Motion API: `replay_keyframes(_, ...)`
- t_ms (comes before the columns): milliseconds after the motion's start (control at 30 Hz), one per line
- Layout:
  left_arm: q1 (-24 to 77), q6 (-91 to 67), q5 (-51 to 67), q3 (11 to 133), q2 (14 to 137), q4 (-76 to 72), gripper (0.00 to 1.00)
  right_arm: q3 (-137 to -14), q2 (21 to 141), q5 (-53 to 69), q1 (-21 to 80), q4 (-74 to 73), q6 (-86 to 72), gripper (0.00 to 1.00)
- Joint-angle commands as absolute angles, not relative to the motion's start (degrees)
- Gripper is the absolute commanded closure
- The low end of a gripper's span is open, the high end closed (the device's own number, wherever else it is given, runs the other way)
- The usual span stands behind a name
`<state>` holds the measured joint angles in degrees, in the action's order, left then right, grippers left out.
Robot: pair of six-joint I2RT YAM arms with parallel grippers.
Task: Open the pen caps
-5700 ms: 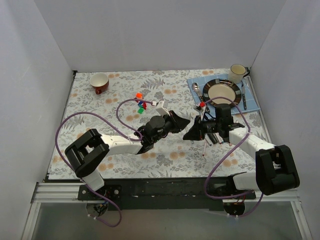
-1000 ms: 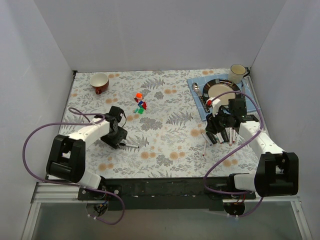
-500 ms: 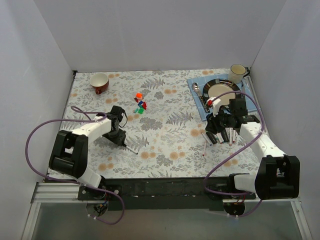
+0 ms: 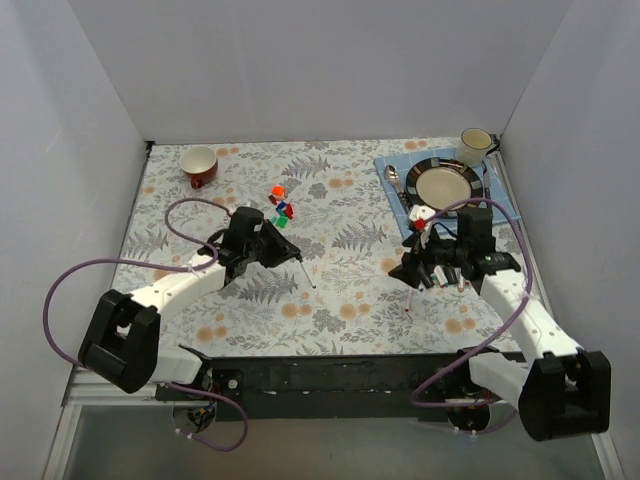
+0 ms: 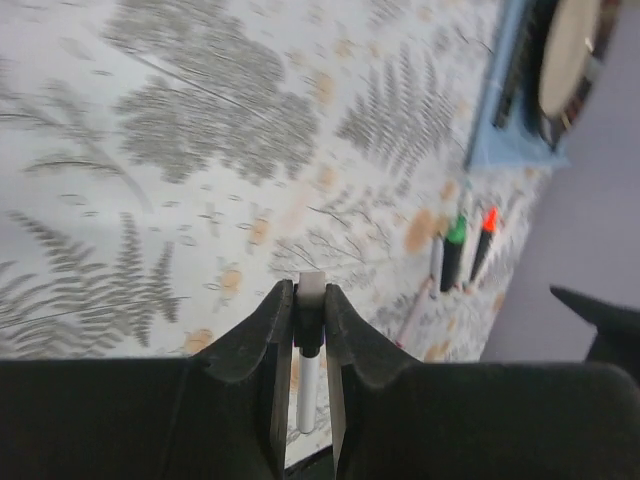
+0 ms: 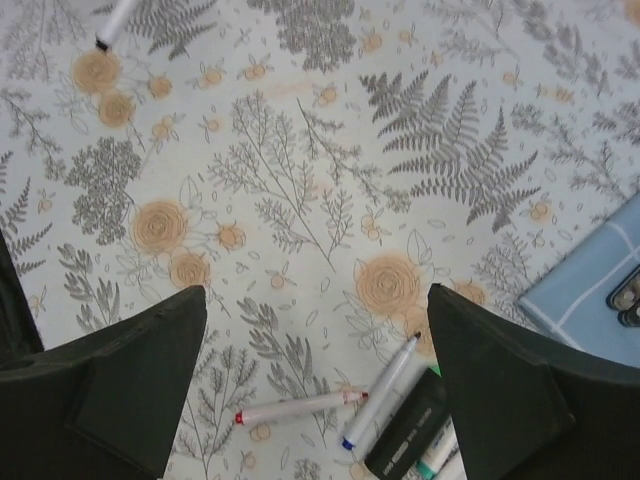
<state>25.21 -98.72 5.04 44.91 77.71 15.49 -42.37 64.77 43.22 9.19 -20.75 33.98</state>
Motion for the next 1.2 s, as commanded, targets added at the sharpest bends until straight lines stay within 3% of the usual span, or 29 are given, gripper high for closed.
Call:
replay_keyframes(0, 30.3, -90.5, 19.5, 37.8, 75.3, -17.0, 1.00, -33.3, 55.1, 49.4, 9.4, -1.4, 22.2, 0.02)
replay_keyframes(200, 35.5, -88.3, 24.7, 36.6, 85.1, -40.0, 1.00, -34.5, 59.2, 63.7, 9.4, -4.3, 18.7, 0.07)
replay_keyframes(400, 42.5, -85.2, 19.9, 40.5, 92.7, -49.8, 1.00, -35.2, 67.7, 62.9, 9.6, -0.6, 5.9, 0.20)
replay_keyframes(733, 47.9, -86.6, 10.2, 41.2, 99.6, -62.7, 1.00, -32.4, 69.2, 56.1, 11.5, 7.8, -2.5, 0.21)
replay_keyframes(933, 48.7, -88.2, 7.2, 41.8, 101.4, -66.3, 1.00, -32.4, 70.5, 54.8, 12.6, 8.0, -2.6, 0.27)
replay_keyframes(1033, 48.9, -89.5, 6.6, 41.9, 102.0, -67.9, 1.00, -32.7, 71.3, 54.5, 13.3, 7.6, -2.0, 0.35)
replay_keyframes(1100, 49.0, -90.3, 6.5, 42.0, 102.4, -69.1, 1.00, -33.3, 71.7, 54.7, 13.5, 6.8, -0.9, 0.46)
replay_keyframes(1133, 49.1, -90.4, 6.4, 42.1, 102.7, -69.3, 1.00, -33.5, 71.8, 54.7, 13.7, 6.5, -0.5, 0.53)
replay_keyframes(1167, 49.2, -90.5, 6.4, 42.3, 102.8, -69.3, 1.00, -33.6, 71.9, 54.8, 13.7, 6.3, -0.2, 0.71)
